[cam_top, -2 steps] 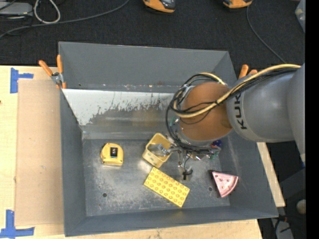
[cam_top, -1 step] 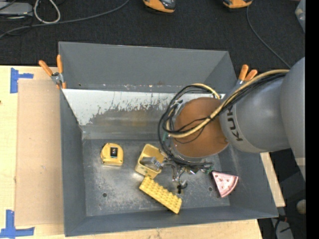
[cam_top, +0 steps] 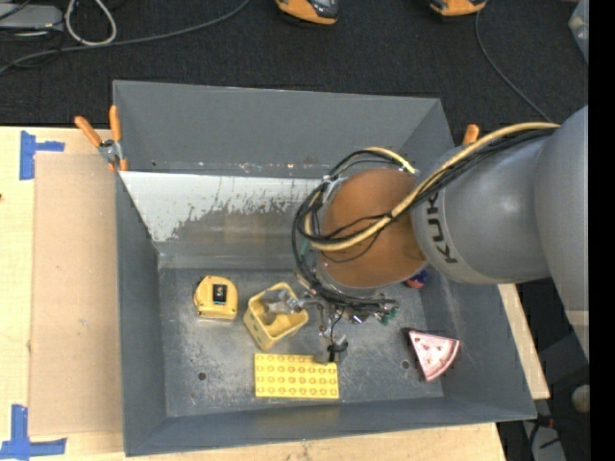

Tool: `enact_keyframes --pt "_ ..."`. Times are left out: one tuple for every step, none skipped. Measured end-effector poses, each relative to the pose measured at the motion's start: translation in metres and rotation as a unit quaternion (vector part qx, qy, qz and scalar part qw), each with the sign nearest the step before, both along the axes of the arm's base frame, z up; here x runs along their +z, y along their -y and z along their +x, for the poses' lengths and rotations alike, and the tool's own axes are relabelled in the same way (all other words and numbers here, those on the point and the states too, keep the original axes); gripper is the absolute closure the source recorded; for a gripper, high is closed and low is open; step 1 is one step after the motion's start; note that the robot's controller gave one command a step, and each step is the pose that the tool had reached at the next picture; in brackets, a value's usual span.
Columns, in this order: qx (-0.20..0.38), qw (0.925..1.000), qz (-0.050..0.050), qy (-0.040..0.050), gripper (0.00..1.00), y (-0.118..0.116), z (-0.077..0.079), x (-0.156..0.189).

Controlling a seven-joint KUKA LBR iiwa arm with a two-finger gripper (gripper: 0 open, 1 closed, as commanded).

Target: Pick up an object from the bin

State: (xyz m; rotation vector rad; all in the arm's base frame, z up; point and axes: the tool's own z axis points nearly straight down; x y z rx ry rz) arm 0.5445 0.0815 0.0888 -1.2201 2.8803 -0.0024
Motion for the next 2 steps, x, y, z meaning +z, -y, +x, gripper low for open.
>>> enact_keyframes --pt "-0.001 1.0000 0.000 -0.0011 0.00 0.004 -0.023 -0.009" --pt "-0.026 0.9997 0.002 0.0028 0.00 -0.013 -0.020 0.012"
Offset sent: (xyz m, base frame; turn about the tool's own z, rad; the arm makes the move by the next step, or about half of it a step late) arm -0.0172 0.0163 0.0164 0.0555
